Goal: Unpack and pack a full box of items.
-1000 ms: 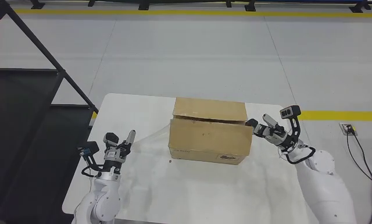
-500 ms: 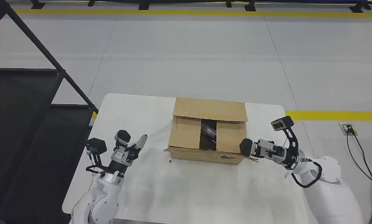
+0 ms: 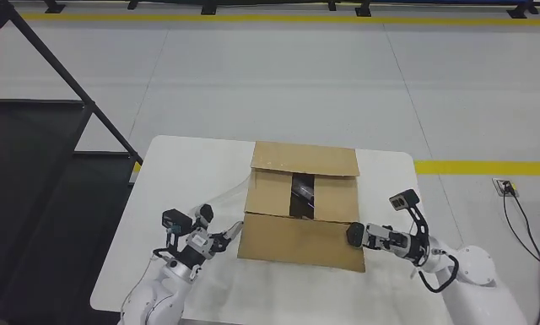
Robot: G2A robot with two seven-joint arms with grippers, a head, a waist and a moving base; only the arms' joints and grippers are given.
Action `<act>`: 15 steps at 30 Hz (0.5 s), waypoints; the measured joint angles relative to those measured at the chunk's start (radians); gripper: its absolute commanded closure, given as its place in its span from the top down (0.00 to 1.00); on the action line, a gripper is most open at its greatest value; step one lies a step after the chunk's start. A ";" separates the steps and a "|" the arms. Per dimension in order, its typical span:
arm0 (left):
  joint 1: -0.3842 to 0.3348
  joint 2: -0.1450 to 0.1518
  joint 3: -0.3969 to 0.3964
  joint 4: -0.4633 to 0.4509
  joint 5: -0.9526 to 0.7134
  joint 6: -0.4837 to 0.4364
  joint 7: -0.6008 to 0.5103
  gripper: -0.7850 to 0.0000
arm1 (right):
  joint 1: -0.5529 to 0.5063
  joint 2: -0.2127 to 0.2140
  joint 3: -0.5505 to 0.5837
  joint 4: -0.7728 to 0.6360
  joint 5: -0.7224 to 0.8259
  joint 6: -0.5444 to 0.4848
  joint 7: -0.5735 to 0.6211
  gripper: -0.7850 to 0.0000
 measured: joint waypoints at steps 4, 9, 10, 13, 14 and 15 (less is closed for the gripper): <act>0.007 0.000 0.029 0.013 0.068 0.020 0.037 1.00 | 0.021 -0.002 -0.026 0.022 -0.024 0.018 -0.019 1.00; 0.005 0.001 0.047 0.033 0.115 0.052 0.056 1.00 | 0.045 -0.004 -0.040 0.050 -0.001 0.040 -0.048 1.00; 0.004 0.000 0.051 0.036 0.117 0.058 0.060 1.00 | 0.051 -0.005 -0.042 0.051 0.000 0.047 -0.071 1.00; 0.001 0.000 0.056 0.044 0.115 0.069 0.064 1.00 | 0.067 -0.009 -0.050 0.033 0.019 0.074 -0.117 1.00; 0.001 0.000 0.057 0.046 0.114 0.076 0.067 1.00 | 0.074 -0.009 -0.052 0.027 0.028 0.089 -0.134 1.00; 0.000 0.000 0.057 0.047 0.112 0.084 0.071 1.00 | 0.080 -0.010 -0.054 0.023 0.031 0.105 -0.147 1.00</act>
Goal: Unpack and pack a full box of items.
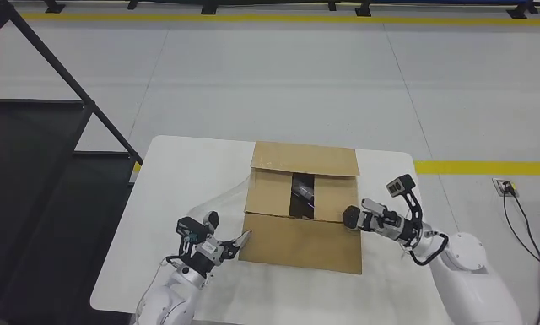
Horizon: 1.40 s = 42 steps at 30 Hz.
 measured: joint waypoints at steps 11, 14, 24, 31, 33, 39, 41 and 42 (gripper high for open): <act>0.000 -0.001 0.001 0.000 -0.007 0.021 0.013 1.00 | 0.011 0.002 -0.001 -0.001 -0.047 0.030 -0.039 1.00; 0.000 -0.001 0.001 0.000 -0.007 0.021 0.013 1.00 | -0.013 0.002 0.017 -0.016 -0.004 0.031 -0.079 1.00; 0.012 0.003 0.007 -0.011 0.038 0.030 0.016 1.00 | 0.065 -0.020 -0.037 0.059 0.097 0.142 -0.192 1.00; 0.018 0.004 0.015 -0.009 0.048 0.045 0.034 1.00 | 0.120 -0.037 -0.087 0.112 0.055 0.128 -0.306 1.00; 0.021 0.005 0.016 -0.011 0.048 0.047 0.038 1.00 | 0.137 -0.041 -0.099 0.127 0.037 0.128 -0.340 1.00; 0.026 0.006 0.019 -0.010 0.045 0.048 0.047 1.00 | 0.163 -0.054 -0.121 0.126 0.017 0.091 -0.424 1.00; 0.026 0.006 0.024 -0.007 0.043 0.052 0.048 1.00 | 0.174 -0.058 -0.131 0.120 -0.010 0.083 -0.469 1.00; 0.025 0.006 0.027 -0.005 0.043 0.054 0.050 1.00 | 0.180 -0.060 -0.137 0.118 -0.027 0.081 -0.492 1.00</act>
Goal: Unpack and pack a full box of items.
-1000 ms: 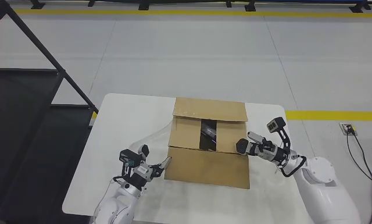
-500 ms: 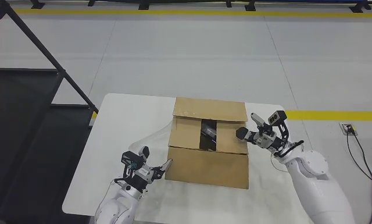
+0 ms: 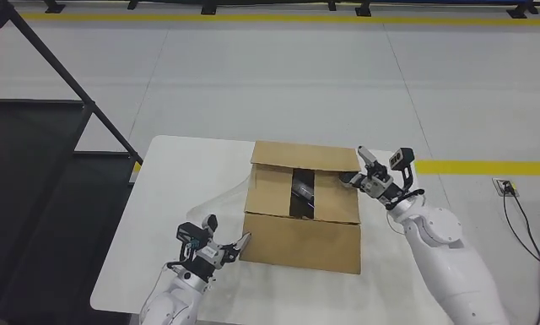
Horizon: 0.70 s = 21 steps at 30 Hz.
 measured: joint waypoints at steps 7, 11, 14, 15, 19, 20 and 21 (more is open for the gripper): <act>0.003 0.000 0.016 0.006 0.007 0.003 0.015 1.00 | 0.071 -0.023 -0.053 0.021 -0.081 -0.007 -0.146 1.00; 0.008 0.001 0.018 0.008 0.006 0.002 0.023 1.00 | 0.130 -0.041 -0.084 0.071 -0.095 -0.027 -0.193 1.00; 0.012 0.002 0.019 0.008 0.006 0.001 0.029 1.00 | 0.177 -0.057 -0.113 0.119 -0.102 -0.036 -0.229 1.00; 0.014 0.002 0.019 0.008 0.005 0.001 0.031 1.00 | 0.193 -0.062 -0.122 0.137 -0.104 -0.039 -0.241 1.00; 0.020 0.003 0.021 0.008 0.005 0.002 0.038 1.00 | 0.260 -0.089 -0.165 0.227 -0.104 -0.051 -0.280 1.00; 0.021 0.003 0.021 0.008 0.005 0.003 0.040 1.00 | 0.280 -0.098 -0.177 0.259 -0.101 -0.056 -0.291 1.00; 0.022 0.003 0.022 0.008 0.004 0.003 0.042 1.00 | 0.295 -0.105 -0.186 0.283 -0.099 -0.061 -0.299 1.00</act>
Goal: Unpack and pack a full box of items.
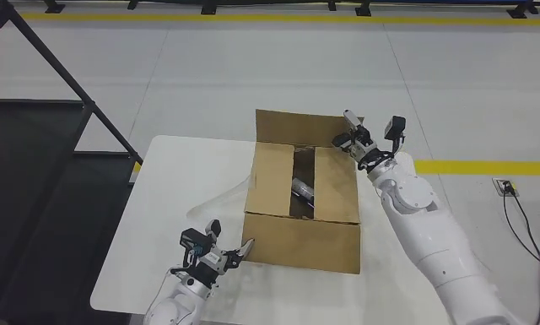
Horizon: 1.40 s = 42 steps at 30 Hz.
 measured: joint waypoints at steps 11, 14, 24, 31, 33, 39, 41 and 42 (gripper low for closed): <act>0.002 0.001 0.002 0.006 -0.011 0.010 0.003 1.00 | 0.040 -0.022 -0.027 0.082 0.024 0.015 0.003 1.00; -0.004 0.002 0.004 0.010 -0.012 0.012 -0.005 1.00 | 0.040 -0.022 -0.027 0.082 0.024 0.015 0.003 1.00; -0.021 0.002 0.028 0.008 0.013 0.007 -0.029 1.00 | 0.037 -0.043 -0.014 0.081 0.086 0.035 -0.069 1.00; -0.014 0.004 0.028 0.006 0.016 0.012 -0.025 1.00 | 0.131 -0.094 -0.067 0.202 0.062 0.072 -0.192 1.00; -0.014 0.005 0.026 0.007 0.013 0.013 -0.023 1.00 | 0.156 -0.111 -0.087 0.240 0.050 0.077 -0.220 1.00; -0.013 0.006 0.024 0.007 0.009 0.016 -0.019 1.00 | 0.232 -0.164 -0.140 0.364 0.021 0.104 -0.263 1.00; -0.012 0.006 0.023 0.007 0.007 0.017 -0.018 1.00 | 0.254 -0.180 -0.151 0.405 0.015 0.116 -0.261 1.00; -0.012 0.006 0.023 0.007 0.007 0.017 -0.018 1.00 | 0.262 -0.186 -0.153 0.421 0.015 0.119 -0.254 1.00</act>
